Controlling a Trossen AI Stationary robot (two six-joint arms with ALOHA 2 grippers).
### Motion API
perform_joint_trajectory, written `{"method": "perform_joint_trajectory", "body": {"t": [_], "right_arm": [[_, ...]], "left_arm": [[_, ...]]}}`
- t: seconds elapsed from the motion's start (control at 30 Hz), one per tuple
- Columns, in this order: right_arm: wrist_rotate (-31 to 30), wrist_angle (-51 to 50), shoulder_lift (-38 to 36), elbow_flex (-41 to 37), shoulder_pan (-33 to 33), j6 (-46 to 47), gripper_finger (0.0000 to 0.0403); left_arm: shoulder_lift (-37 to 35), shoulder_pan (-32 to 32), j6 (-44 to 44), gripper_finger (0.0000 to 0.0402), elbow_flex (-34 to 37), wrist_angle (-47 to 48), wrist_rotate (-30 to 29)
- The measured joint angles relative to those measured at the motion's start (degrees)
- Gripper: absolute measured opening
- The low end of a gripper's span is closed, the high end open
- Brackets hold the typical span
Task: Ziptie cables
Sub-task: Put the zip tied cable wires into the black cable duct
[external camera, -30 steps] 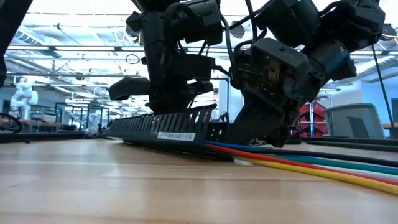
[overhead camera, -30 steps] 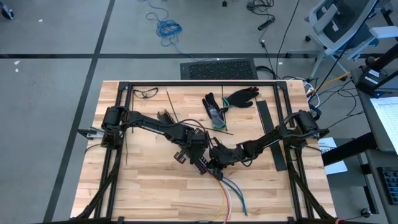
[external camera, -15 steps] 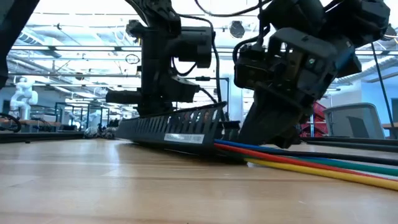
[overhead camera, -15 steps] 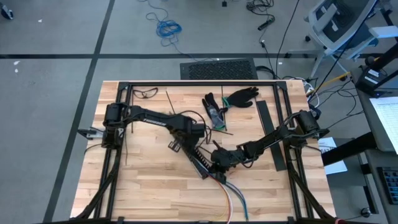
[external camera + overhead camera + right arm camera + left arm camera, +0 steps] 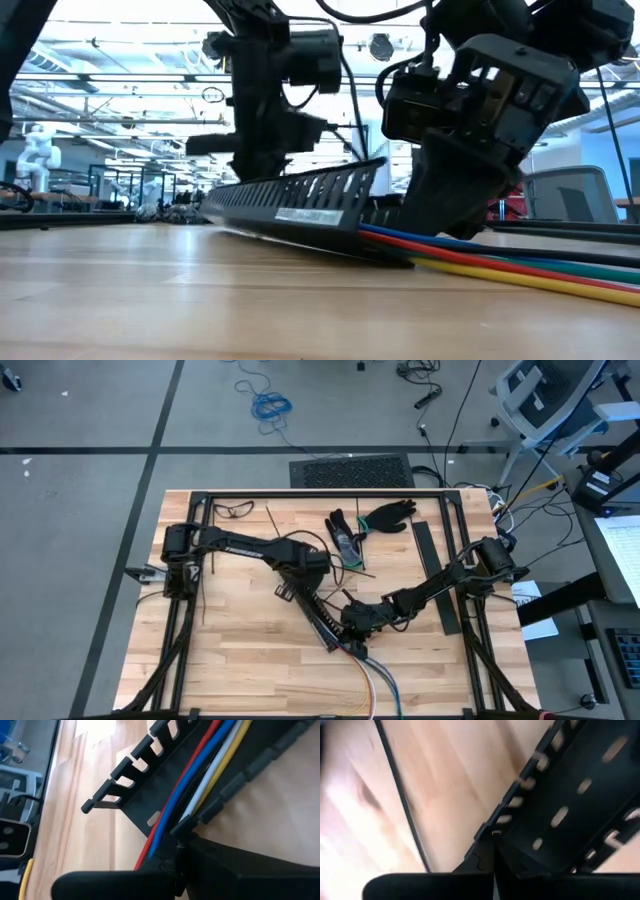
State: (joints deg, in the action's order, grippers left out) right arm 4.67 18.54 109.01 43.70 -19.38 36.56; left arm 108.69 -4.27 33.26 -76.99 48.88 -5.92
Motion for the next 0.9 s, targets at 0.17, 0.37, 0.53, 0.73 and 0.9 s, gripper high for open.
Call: {"method": "perform_joint_trajectory", "body": {"t": [0.17,0.37,0.53,0.73,0.9], "right_arm": [[0.69,-0.19,0.00,-0.04,-0.07,-0.28,0.0000],[0.22,-0.40,0.02,-0.02,0.70,-1.92,0.0000],[-1.82,-1.82,-0.27,0.00,2.59,-1.81,0.0000],[-6.42,-5.66,-2.38,0.00,7.74,-3.35,0.0000],[-8.81,-18.08,-8.56,0.12,10.81,-8.83,0.0000]], "left_arm": [[-2.15,0.66,-1.44,0.0000,-0.66,-3.40,6.11],[-5.83,0.70,-3.00,0.0000,-5.14,-9.47,10.48],[-9.27,-0.57,-6.59,0.0000,-8.19,-11.14,8.77],[-14.96,-1.55,-10.92,0.0000,-8.39,-10.73,7.50],[-20.45,-1.72,-10.98,0.0000,-8.39,-11.28,3.74]]}}
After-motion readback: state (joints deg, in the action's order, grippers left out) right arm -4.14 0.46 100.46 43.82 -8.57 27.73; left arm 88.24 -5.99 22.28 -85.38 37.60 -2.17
